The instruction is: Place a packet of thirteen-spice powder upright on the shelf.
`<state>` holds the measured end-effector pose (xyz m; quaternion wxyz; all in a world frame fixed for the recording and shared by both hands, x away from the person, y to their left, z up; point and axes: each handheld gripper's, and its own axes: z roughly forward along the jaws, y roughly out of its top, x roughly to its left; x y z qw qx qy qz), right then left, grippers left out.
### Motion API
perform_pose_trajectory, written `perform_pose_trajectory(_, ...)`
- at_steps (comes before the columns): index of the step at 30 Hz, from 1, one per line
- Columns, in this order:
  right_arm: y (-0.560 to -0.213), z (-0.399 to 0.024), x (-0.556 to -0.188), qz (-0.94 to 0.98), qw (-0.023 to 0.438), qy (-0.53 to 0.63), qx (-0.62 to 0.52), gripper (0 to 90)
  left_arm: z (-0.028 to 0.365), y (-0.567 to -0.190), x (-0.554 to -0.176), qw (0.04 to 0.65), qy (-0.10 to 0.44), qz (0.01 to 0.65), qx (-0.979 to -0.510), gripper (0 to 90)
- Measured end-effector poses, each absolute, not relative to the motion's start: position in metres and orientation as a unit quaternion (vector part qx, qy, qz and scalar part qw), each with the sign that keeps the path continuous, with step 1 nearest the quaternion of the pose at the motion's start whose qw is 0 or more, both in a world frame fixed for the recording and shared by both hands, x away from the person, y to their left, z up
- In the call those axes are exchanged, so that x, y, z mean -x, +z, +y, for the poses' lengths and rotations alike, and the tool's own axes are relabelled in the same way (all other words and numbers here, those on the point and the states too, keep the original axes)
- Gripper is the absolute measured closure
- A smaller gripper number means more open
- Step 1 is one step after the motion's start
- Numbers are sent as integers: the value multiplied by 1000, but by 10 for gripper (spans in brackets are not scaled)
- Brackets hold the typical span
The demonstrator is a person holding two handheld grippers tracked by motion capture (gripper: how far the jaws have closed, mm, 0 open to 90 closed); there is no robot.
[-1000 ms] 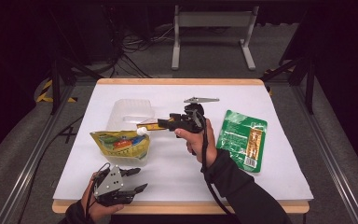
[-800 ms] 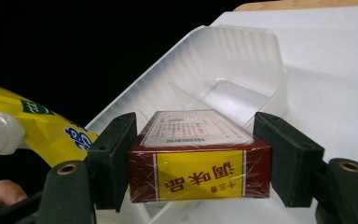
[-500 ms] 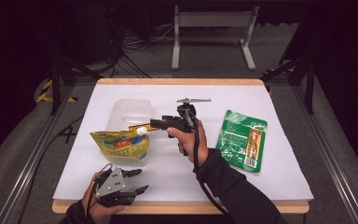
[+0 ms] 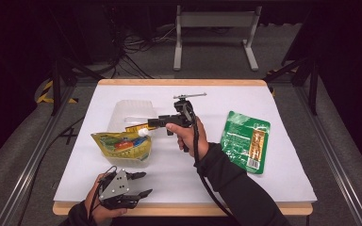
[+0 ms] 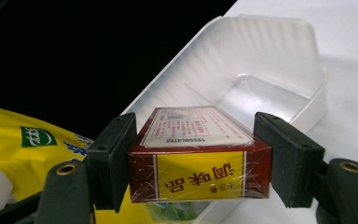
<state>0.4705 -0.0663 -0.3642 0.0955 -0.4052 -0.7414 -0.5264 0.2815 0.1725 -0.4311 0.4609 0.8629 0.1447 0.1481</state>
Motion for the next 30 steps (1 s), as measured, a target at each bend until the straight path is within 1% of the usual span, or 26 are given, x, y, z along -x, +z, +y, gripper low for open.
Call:
perform_pose_trajectory(3, -366, -63, -475, -743, 106, -524, 402, 327, 172, -431, -282, 461, 147, 139, -864, 433)
perform_pose_trajectory(6, -369, -58, -478, -754, 97, -502, 412, 327, 172, -431, -281, 463, 147, 139, -863, 432)
perform_pose_trajectory(7, -373, -57, -480, -750, 109, -503, 416, 327, 172, -431, -281, 464, 147, 140, -862, 432)
perform_pose_trajectory(10, -378, -56, -484, -737, 119, -508, 430, 327, 173, -431, -282, 464, 148, 141, -862, 432)
perform_pose_trajectory(15, -383, -48, -486, -746, 106, -494, 434, 324, 171, -432, -282, 460, 149, 137, -865, 430)
perform_pose_trajectory(23, -385, -42, -489, -756, 103, -482, 430, 317, 171, -432, -282, 456, 148, 134, -868, 423)
perform_pose_trajectory(25, -386, -42, -491, -761, 117, -477, 424, 290, 171, -433, -282, 455, 148, 133, -868, 424)
perform_pose_trajectory(26, -386, -43, -491, -765, 124, -475, 416, 290, 171, -433, -282, 455, 148, 133, -868, 424)
perform_pose_trajectory(30, -386, -44, -489, -775, 132, -468, 404, 270, 171, -433, -282, 454, 149, 132, -869, 424)
